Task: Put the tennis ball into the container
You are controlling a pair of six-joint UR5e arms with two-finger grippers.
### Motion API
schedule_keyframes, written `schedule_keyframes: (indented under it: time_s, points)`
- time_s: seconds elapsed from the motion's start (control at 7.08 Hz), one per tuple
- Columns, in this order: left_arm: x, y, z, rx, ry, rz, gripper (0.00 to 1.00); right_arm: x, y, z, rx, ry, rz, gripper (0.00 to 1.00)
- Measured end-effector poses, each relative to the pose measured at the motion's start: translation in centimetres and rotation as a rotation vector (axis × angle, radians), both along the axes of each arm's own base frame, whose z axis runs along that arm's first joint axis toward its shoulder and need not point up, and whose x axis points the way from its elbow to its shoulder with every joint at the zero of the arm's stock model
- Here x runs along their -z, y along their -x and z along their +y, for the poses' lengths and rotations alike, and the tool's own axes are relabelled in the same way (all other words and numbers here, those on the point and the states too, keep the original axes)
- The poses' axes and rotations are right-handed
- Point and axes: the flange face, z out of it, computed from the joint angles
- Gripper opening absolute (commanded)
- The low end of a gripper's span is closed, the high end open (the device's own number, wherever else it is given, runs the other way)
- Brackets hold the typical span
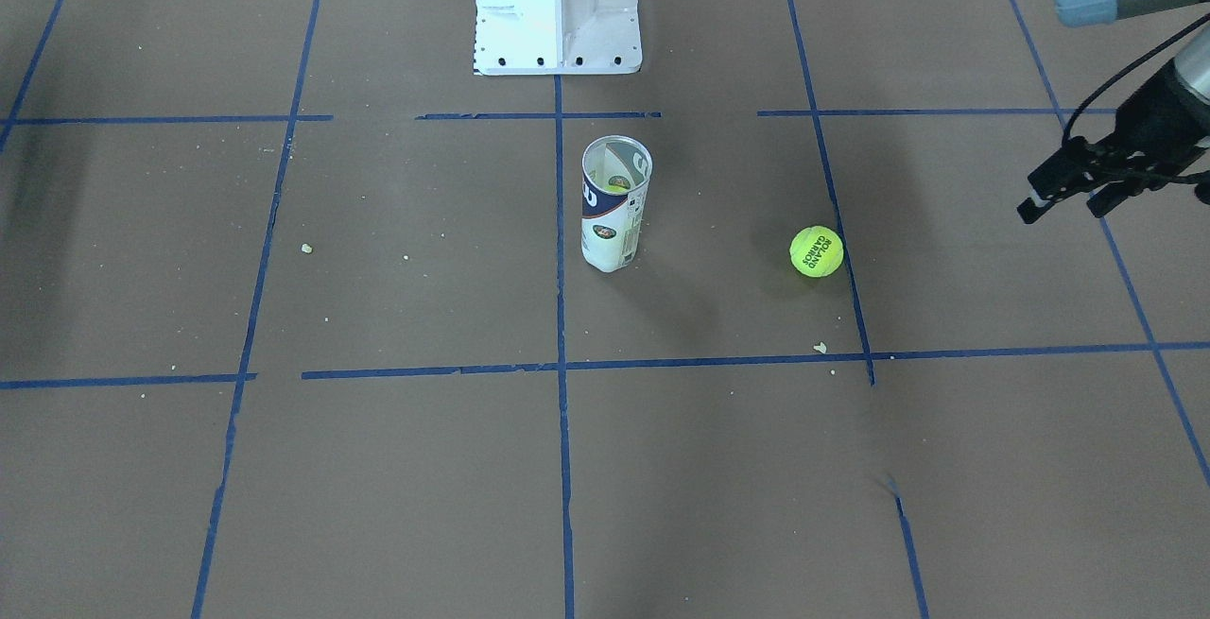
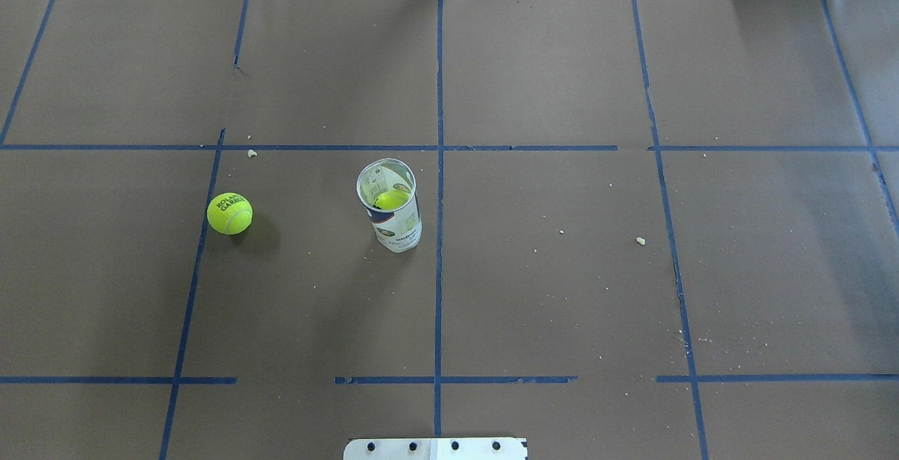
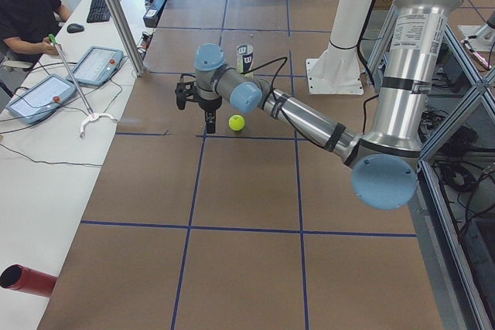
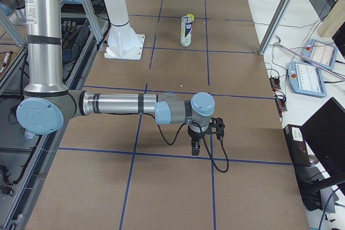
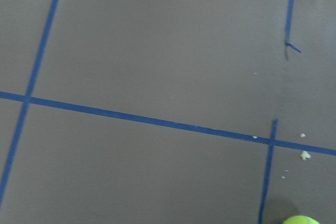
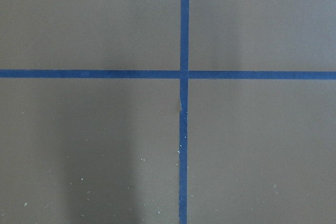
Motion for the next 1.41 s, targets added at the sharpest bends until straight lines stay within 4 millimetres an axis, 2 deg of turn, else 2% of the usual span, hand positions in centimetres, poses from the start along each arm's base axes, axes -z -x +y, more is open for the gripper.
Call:
schedule_keyframes:
  time_s: [0.14,0.28,0.42,0.56,0.71,1.41]
  points:
    - [2.4,-4.9,-0.4,-0.026,-0.040,-0.023,1.00,0.0,0.0,0.0,0.000,0.000,0.000,1.00]
    - [3.6,-9.4,-0.1,-0.045,-0.063,-0.052,1.00,0.0,0.0,0.0,0.000,0.000,0.000,1.00]
    - [3.8,-13.2,0.2,-0.068,-0.062,-0.072,1.00,0.0,0.0,0.0,0.000,0.000,0.000,1.00]
    - [3.3,-15.5,0.5,-0.090,-0.054,-0.085,1.00,0.0,0.0,0.0,0.000,0.000,0.000,1.00]
    - [2.8,-16.8,1.0,-0.107,-0.048,-0.093,1.00,0.0,0.0,0.0,0.000,0.000,0.000,1.00]
    - [0.9,-20.7,3.9,-0.149,-0.032,-0.117,1.00,0.0,0.0,0.0,0.000,0.000,0.000,1.00]
